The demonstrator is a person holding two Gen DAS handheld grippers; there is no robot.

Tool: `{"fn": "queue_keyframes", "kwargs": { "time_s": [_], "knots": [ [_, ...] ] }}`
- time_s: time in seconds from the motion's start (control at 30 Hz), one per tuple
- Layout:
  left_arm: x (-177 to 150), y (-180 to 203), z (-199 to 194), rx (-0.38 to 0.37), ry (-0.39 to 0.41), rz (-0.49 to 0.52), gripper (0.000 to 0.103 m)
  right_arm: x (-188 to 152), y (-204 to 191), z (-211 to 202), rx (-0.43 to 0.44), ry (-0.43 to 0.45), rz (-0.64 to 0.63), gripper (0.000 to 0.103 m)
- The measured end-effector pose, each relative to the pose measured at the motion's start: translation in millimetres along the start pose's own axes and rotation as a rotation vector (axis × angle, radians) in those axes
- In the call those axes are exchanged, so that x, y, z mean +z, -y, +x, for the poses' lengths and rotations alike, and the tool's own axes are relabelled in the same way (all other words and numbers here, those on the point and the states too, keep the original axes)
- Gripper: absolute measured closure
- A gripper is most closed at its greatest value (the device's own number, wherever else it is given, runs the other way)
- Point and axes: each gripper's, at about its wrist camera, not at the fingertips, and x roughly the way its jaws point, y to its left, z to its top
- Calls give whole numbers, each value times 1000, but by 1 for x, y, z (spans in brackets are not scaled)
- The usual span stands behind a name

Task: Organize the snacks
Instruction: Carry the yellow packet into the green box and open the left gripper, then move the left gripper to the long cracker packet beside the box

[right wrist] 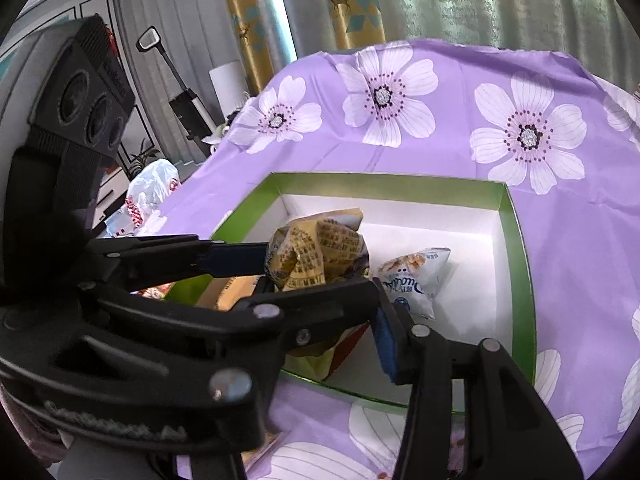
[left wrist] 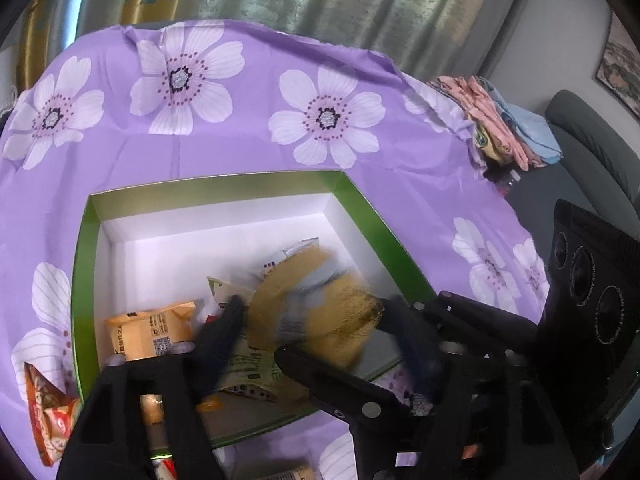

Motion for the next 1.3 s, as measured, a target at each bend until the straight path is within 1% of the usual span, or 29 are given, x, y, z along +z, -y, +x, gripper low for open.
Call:
{"fn": "queue_keyframes", "kwargs": {
  "time_s": [0.03,0.1,0.17,0.23,0.27,0.3,0.33,0.43,0.67,0.7,0.77,1.03,1.3],
  "knots": [
    [0,-1,-1,1,4,-5,12,-1,1,1,-10,-1,3,50],
    [1,-2,-4,-2,9,-15,8,-1,3,0,-29,1,11,41],
    [1,-3,-8,7,13,-18,8,-2,3,-3,-46,5,14,34],
    [0,-3,-15,14,19,-24,8,-2,2,-9,-64,12,9,30],
    [-1,-4,-18,13,22,-30,7,-2,1,-12,-72,17,5,26],
    [-1,-4,-20,12,24,-34,4,-2,-1,-17,-88,24,2,21],
    [-3,-5,-25,15,32,-40,1,-3,-3,-20,-99,30,0,20],
    [-6,-6,-37,19,49,-48,1,-4,-8,-34,-123,49,-17,14],
    [-20,-4,-70,30,79,-52,1,-12,-21,-63,-177,68,-36,9],
    [-22,-3,-74,33,83,-51,1,-14,-23,-66,-180,69,-36,6],
    [-28,1,-83,41,92,-42,1,-18,-27,-73,-196,75,-37,3],
    [-52,8,-110,50,103,-26,1,-33,-42,-100,-233,88,-36,1],
    [-69,8,-127,51,106,-44,1,-42,-57,-120,-249,107,-48,1]
  ]
}}
